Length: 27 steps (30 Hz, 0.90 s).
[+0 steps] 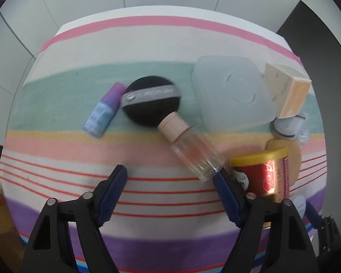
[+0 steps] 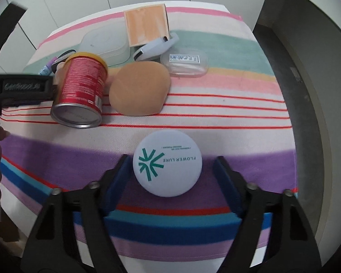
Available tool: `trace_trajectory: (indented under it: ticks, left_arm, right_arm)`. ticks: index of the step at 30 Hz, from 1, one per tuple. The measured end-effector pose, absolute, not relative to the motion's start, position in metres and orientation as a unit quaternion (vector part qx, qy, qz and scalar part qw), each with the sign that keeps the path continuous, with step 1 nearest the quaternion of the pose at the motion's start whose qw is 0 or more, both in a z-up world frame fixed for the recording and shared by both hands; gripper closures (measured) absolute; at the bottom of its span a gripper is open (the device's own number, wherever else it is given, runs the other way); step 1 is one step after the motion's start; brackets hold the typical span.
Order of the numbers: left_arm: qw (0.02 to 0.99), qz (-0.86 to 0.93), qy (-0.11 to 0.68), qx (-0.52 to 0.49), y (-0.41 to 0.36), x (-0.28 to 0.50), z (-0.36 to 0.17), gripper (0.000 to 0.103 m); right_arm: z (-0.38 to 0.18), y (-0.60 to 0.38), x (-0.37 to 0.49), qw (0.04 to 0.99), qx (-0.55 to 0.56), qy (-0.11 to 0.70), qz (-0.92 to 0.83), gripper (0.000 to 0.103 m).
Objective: Organize objects
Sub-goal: 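Grasp the glass bottle with the left tool while the right tool grasps the white compact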
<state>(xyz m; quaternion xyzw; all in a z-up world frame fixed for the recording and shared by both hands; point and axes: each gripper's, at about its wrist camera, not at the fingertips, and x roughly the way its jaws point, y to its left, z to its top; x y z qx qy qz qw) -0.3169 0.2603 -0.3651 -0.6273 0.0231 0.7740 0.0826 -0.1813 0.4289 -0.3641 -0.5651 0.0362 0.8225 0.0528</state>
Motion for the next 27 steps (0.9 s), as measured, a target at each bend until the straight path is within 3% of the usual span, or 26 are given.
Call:
trace_trajectory:
  ticks: [5, 8, 14, 17, 19, 23, 27]
  left_arm:
    - [0.088, 0.777, -0.003, -0.623, 0.257, -0.320, -0.358, 0.024]
    - [0.084, 0.783, -0.006, -0.617, 0.253, -0.327, -0.360, 0.014]
    - [0.080, 0.794, 0.000, -0.603, 0.261, -0.347, -0.367, 0.013]
    - [0.088, 0.808, 0.018, -0.582, 0.270, -0.351, -0.368, 0.019]
    - [0.104, 0.819, 0.014, -0.563, 0.276, -0.351, -0.366, 0.041]
    - [0.091, 0.822, 0.017, -0.562, 0.278, -0.352, -0.366, 0.040]
    - [0.085, 0.819, 0.016, -0.568, 0.276, -0.351, -0.366, 0.040]
  right_arm:
    - [-0.365, 0.429, -0.184, 0.048, -0.565, 0.034, 0.823, 0.035]
    - [-0.364, 0.429, -0.184, 0.047, -0.566, 0.033, 0.822, 0.035]
    - [-0.362, 0.425, -0.182, 0.047, -0.566, 0.032, 0.822, 0.034]
    - [-0.362, 0.425, -0.182, 0.046, -0.565, 0.033, 0.823, 0.034]
    - [-0.361, 0.424, -0.182, 0.046, -0.565, 0.035, 0.823, 0.034]
    - [-0.360, 0.424, -0.182, 0.048, -0.562, 0.033, 0.825, 0.043]
    - [-0.360, 0.423, -0.181, 0.047, -0.562, 0.034, 0.825, 0.043]
